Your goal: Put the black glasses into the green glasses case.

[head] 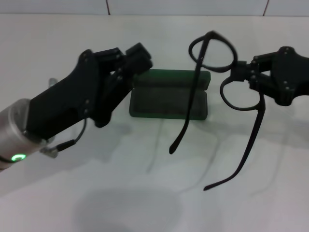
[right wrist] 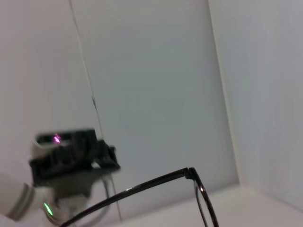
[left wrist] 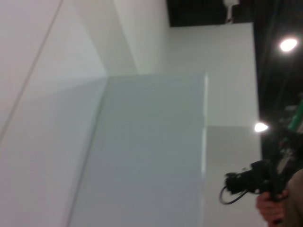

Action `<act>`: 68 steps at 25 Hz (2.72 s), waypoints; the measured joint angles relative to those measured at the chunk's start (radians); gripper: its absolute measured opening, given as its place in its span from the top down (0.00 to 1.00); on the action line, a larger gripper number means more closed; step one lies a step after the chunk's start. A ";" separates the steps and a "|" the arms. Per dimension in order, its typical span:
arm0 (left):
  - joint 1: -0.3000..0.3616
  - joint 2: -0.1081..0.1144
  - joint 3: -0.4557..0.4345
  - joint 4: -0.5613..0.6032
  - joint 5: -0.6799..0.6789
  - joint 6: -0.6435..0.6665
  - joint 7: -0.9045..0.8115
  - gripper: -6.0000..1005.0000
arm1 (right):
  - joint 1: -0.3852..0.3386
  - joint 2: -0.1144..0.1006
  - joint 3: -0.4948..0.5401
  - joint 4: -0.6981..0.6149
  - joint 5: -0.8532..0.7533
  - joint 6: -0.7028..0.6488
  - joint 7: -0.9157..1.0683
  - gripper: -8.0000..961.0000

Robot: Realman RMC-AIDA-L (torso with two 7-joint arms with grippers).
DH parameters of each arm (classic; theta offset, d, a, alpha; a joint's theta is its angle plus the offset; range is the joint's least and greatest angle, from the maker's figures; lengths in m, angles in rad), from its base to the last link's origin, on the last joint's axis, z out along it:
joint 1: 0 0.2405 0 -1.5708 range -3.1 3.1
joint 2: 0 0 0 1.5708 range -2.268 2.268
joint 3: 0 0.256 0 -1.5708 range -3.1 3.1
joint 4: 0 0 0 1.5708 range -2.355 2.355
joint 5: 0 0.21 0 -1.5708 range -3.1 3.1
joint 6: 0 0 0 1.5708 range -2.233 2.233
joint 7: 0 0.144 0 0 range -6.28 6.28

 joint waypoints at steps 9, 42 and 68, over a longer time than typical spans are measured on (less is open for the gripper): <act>-0.064 -0.005 0.242 -0.037 -0.158 0.014 0.042 0.97 | 0.066 -0.003 0.037 0.163 0.062 -0.085 -0.101 0.94; -0.081 -0.010 0.489 -0.049 -0.326 -0.187 0.061 0.97 | 0.213 0.009 -0.010 0.384 0.095 -0.127 -0.189 0.94; -0.077 -0.010 0.519 -0.047 -0.369 -0.211 0.073 0.97 | 0.206 0.006 -0.003 0.384 0.095 -0.130 -0.202 0.93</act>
